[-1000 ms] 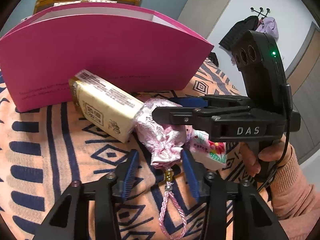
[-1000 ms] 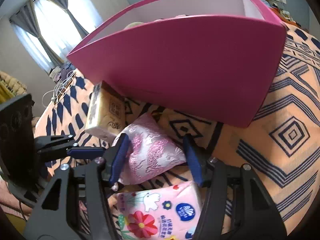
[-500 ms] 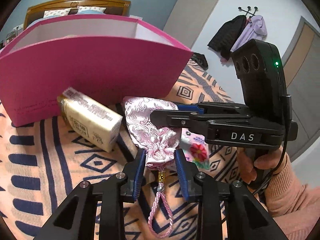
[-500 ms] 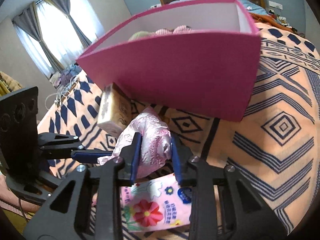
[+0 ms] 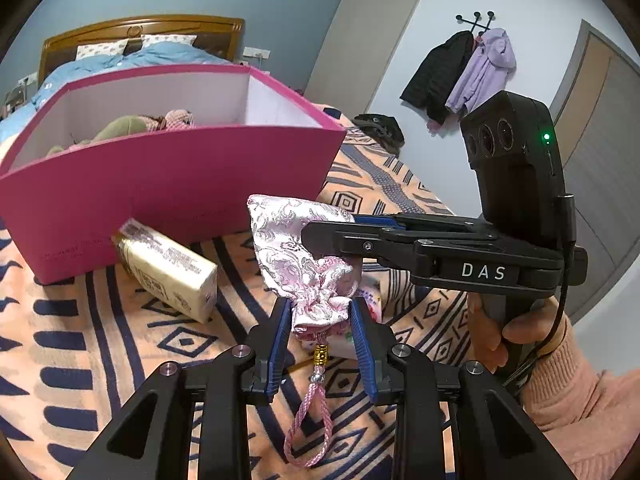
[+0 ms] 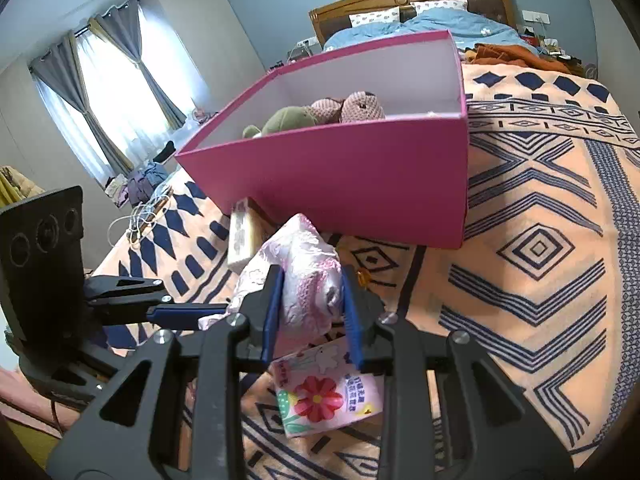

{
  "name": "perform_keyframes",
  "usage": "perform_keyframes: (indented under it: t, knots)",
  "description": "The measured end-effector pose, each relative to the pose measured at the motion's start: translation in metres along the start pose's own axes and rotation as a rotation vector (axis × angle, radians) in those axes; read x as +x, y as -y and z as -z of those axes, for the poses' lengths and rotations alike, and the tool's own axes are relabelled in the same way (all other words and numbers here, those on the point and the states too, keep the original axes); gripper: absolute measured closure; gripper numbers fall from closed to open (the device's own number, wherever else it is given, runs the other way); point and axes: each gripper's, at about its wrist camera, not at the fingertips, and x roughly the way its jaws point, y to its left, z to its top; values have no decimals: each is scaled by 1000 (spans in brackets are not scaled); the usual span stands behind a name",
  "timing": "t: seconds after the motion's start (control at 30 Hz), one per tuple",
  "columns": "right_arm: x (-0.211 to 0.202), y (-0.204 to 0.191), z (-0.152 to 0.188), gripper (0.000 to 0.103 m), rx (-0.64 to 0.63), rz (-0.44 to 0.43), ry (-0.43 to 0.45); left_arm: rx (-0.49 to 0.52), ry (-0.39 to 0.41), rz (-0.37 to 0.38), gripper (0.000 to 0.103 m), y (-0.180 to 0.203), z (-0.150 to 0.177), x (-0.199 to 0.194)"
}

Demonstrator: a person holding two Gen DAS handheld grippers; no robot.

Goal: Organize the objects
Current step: 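Lift the pink pouch with the right gripper over the box, then lower the pink pouch into the box and open the right gripper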

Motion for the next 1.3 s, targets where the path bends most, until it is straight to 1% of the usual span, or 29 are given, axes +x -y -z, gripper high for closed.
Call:
perform_keyframes:
  t: [0.07, 0.13, 0.23, 0.27, 0.53, 0.87, 1.3]
  knots:
    - [-3, -2, -1, 72, -1, -2, 9, 8, 11, 0, 72, 4, 1, -7]
    - [-7, -4, -3, 72, -3, -4, 21, 12, 18, 1, 72, 11, 0, -3]
    - [-12, -6, -6, 72, -8, -6, 36, 22, 30, 1, 72, 12, -6, -2]
    - [-14, -7, -7, 72, -11, -6, 42, 24, 33, 0, 72, 11, -1, -7]
    - [-24, -14, -14, 72, -30, 0, 69, 46, 60, -1, 72, 12, -13, -11]
    - [-36, -19, -35, 72, -48, -7, 112, 72, 97, -19, 72, 13, -30, -20]
    - [-48, -18, -81, 73, -65, -17, 181, 94, 140, -57, 72, 5, -78, -22]
